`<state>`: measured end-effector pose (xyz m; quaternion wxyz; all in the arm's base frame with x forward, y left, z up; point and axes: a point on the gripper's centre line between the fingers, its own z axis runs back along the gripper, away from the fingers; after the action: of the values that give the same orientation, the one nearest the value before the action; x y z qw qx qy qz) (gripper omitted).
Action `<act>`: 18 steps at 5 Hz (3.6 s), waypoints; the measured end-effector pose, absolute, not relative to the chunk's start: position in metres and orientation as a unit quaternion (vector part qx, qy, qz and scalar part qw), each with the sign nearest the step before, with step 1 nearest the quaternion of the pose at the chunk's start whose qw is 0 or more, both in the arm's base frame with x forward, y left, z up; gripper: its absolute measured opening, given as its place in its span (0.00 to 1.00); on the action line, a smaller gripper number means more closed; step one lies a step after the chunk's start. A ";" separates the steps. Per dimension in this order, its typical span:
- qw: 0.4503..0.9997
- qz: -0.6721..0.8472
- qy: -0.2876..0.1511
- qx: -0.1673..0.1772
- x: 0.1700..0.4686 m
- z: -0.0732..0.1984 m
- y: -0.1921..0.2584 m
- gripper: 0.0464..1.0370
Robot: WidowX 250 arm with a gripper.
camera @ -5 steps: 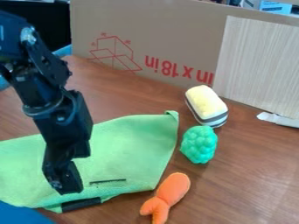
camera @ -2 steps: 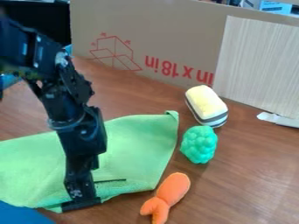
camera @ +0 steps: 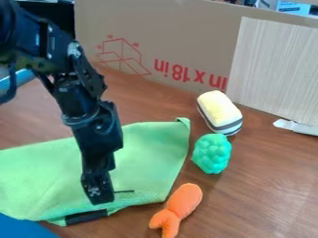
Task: Unfold the cloth from bottom right to top left
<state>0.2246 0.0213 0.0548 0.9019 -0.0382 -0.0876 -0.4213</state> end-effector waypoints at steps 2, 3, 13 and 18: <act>0.910 -0.404 -0.088 -0.040 0.228 0.048 0.024 0.92; 0.917 -0.389 -0.084 -0.039 0.223 0.042 0.023 0.70; 0.929 -0.341 -0.139 0.038 0.312 0.123 0.178 0.00; 0.903 -0.421 -0.069 0.048 0.368 0.123 0.270 0.03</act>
<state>0.3680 0.2697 0.1228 0.9030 0.0483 -0.0690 -0.4213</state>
